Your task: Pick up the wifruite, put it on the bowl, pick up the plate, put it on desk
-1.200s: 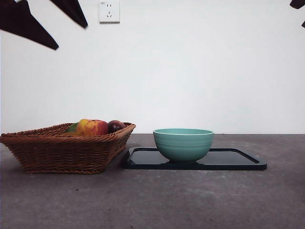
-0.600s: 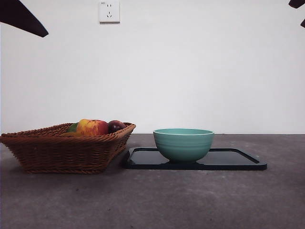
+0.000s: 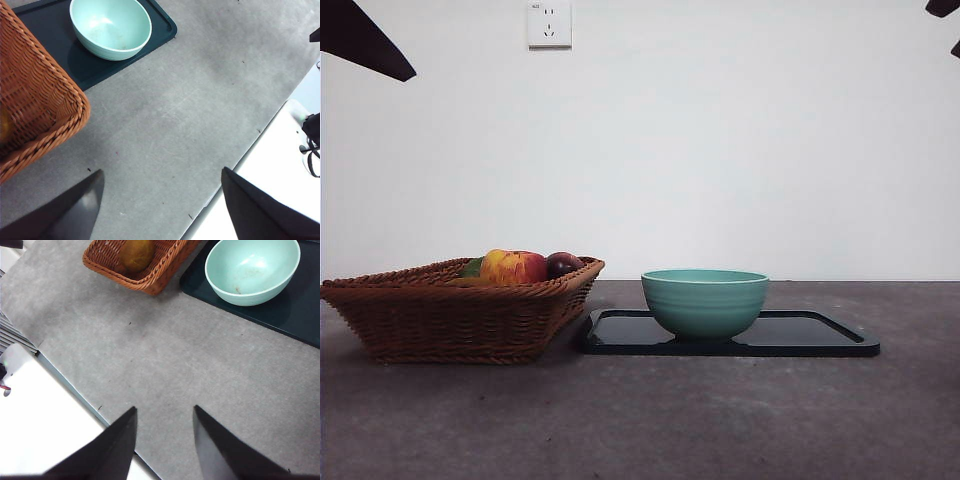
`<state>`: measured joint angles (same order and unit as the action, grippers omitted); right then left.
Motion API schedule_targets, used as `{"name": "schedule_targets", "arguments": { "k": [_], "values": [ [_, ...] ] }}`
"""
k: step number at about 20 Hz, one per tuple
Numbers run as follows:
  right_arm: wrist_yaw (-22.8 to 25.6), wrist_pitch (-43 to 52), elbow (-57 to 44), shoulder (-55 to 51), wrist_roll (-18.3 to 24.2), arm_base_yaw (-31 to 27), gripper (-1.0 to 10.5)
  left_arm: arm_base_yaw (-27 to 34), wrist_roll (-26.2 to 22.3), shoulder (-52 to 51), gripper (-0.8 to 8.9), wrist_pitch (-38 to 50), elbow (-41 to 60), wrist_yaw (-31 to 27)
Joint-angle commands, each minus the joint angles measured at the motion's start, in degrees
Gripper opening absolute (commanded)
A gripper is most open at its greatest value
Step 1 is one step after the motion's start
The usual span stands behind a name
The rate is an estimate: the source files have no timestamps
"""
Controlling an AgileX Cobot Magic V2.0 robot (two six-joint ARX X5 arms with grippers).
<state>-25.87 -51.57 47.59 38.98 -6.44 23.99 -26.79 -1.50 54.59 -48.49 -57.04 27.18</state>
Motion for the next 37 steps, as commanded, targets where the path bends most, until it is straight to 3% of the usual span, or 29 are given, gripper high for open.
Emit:
{"name": "schedule_targets", "arguments": {
  "k": [1, 5, 11, 14, 17, 29, 37],
  "values": [
    [0.0, 0.5, 0.4, 0.2, -0.8, 0.4, 1.8, -0.3, -0.9, 0.3, 3.72, 0.2, -1.1, 0.3],
    [0.3, 0.6, 0.4, 0.2, -1.4, 0.4, 1.8, -0.3, -0.9, 0.3, 3.72, 0.2, -1.1, 0.3],
    [4.9, 3.4, 0.5, 0.3, -8.4, 0.3, 2.1, -0.3, -0.8, 0.3, 3.72, 0.3, -1.1, 0.3],
    [5.5, 7.6, 1.0, 1.1, -10.8, 0.3, 2.9, -0.3, -0.8, 0.3, 3.72, 0.5, -1.1, 0.3],
    [7.8, 10.6, 2.4, 4.0, -12.5, 0.0, 3.0, -0.3, -0.9, 0.3, 3.72, 0.5, -1.1, 0.3],
    [8.4, 15.6, 20.5, 40.5, -8.0, -4.8, 3.0, -0.3, -0.9, 0.3, 3.72, 0.4, -1.1, 0.3],
    [9.9, 20.2, 24.7, 55.5, -6.4, -5.2, 3.0, -0.3, -0.9, 0.3, 3.72, 0.4, -1.1, 0.3]
  ]
}}
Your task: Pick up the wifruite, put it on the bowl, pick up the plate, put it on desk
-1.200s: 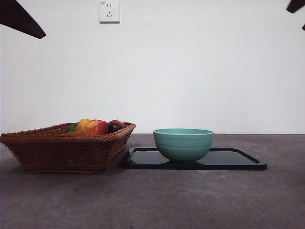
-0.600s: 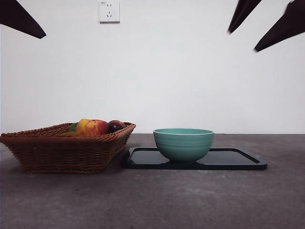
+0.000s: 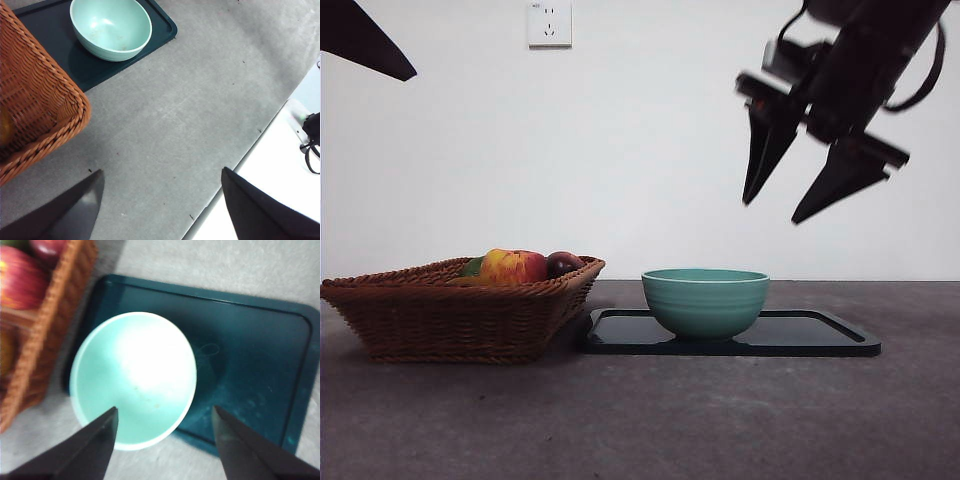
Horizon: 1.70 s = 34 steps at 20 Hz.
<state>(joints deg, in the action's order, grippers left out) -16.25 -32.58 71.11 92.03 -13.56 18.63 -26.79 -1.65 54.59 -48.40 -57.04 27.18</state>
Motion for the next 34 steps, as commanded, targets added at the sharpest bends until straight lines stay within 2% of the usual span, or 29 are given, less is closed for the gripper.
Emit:
{"name": "schedule_targets", "arguments": {
  "k": [1, 8, 12, 14, 18, 24, 30, 34],
  "values": [
    [0.3, 1.8, 1.2, 3.7, 0.7, 0.2, 3.0, -0.3, -0.7, 0.3, 3.72, 0.3, -1.1, 0.3],
    [2.8, 5.9, 1.2, 11.5, 1.0, 0.4, 2.8, -0.3, -0.7, 0.3, 3.72, 0.2, -1.1, 0.3],
    [2.9, 7.5, 1.2, 12.9, 1.1, 0.4, 1.5, -0.3, -0.7, 0.3, 3.72, 0.2, -1.1, 0.3],
    [2.8, 8.6, 1.2, 12.9, 1.2, 0.4, 0.2, -0.3, -0.7, 0.3, 3.72, 0.2, -1.1, 0.3],
    [2.8, 10.3, 1.2, 12.3, 1.1, 0.4, 0.1, -0.3, -0.7, 0.3, 3.72, 0.2, -1.1, 0.3],
    [2.8, 8.2, 1.3, 2.3, 1.1, 0.4, 0.1, -0.3, -0.7, 0.3, 3.72, 0.2, -1.1, 0.3],
    [2.8, -2.7, 1.3, -12.3, 3.6, 1.6, 0.1, -0.3, -0.7, 0.3, 3.72, 0.2, -1.1, 0.3],
    [4.0, -10.3, 0.5, -18.9, 5.2, 4.7, 0.1, -0.3, -0.7, 0.3, 3.72, 0.1, -1.1, 0.3]
  ]
}}
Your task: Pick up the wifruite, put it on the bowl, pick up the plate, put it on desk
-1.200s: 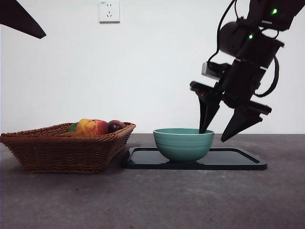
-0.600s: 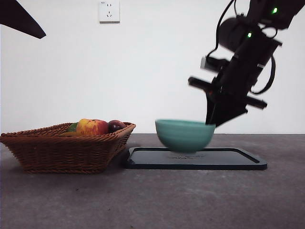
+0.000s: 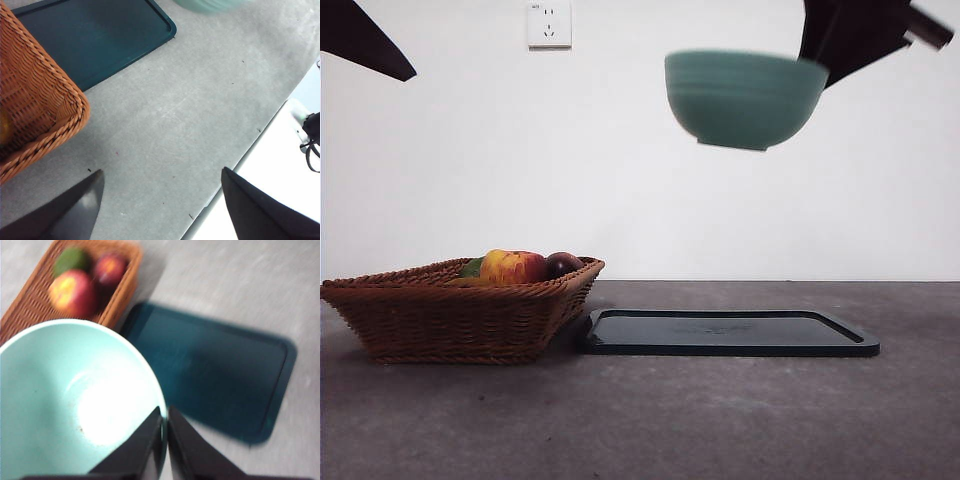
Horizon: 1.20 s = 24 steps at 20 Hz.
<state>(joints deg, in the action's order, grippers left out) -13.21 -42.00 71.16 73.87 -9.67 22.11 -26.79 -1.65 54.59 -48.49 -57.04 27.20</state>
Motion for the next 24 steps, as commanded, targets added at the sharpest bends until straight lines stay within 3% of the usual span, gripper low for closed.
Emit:
{"name": "schedule_targets", "arguments": {
  "k": [1, 7, 15, 24],
  "values": [
    [2.2, -1.4, -0.4, -2.1, 1.4, 2.1, 0.1, -0.3, -0.7, 0.3, 3.72, 0.1, -1.1, 0.3],
    [3.3, 0.2, -10.0, -6.2, 0.6, 7.1, 0.1, -0.3, -0.7, 0.3, 3.72, 0.0, -1.1, 0.3],
    [5.8, 12.8, -24.7, -5.6, -5.0, 13.4, 0.1, -0.3, -0.7, 0.3, 3.72, 0.0, -1.1, 0.3],
    [6.2, 21.3, -28.1, 1.6, -6.4, 14.5, 0.1, -0.3, -0.7, 0.3, 3.72, 0.0, -1.1, 0.3]
  ]
}}
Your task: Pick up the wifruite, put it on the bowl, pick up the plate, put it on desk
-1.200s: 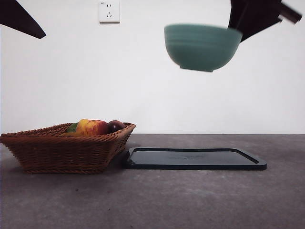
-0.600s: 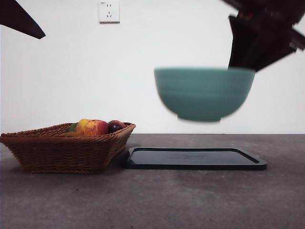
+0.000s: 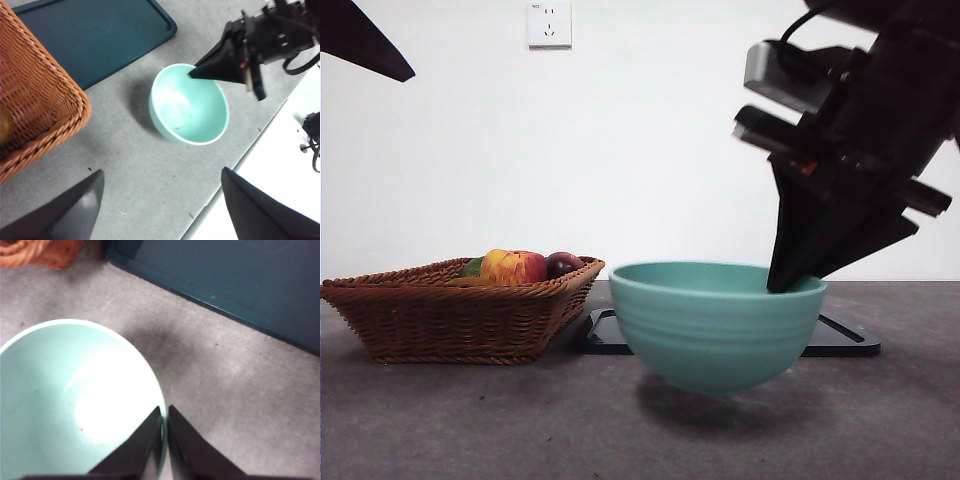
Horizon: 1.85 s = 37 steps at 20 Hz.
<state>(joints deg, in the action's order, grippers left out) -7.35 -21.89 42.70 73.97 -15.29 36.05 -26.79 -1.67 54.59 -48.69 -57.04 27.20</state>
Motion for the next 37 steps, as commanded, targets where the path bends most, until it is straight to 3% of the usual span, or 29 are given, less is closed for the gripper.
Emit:
{"name": "schedule_targets", "arguments": {
  "k": [1, 9, 13, 17, 26, 37],
  "values": [
    [0.3, 1.8, 0.4, 2.4, -0.8, 0.6, 0.1, -0.3, -0.7, 0.3, 3.72, 0.2, -1.1, 0.3],
    [0.4, 2.4, 0.4, 5.0, -0.8, 0.6, 0.1, -0.3, -0.7, 0.3, 3.72, 0.2, -1.1, 0.3],
    [0.3, 2.2, 0.4, 5.0, -0.8, 0.6, 1.9, -0.3, -0.7, 0.3, 3.72, 0.2, -1.1, 0.3],
    [0.5, 2.2, 0.5, 4.8, -0.9, 0.6, 2.1, -0.3, -0.7, 0.3, 3.72, 0.2, -1.1, 0.3],
    [3.6, -6.6, 8.1, -6.2, -0.3, 0.6, 2.3, -0.3, -0.7, 0.3, 3.72, 0.1, -1.1, 0.3],
    [-10.9, -21.4, 10.8, -21.2, -0.1, 0.6, 2.3, -0.3, -0.7, 0.3, 3.72, -0.2, -1.1, 0.3]
  ]
}}
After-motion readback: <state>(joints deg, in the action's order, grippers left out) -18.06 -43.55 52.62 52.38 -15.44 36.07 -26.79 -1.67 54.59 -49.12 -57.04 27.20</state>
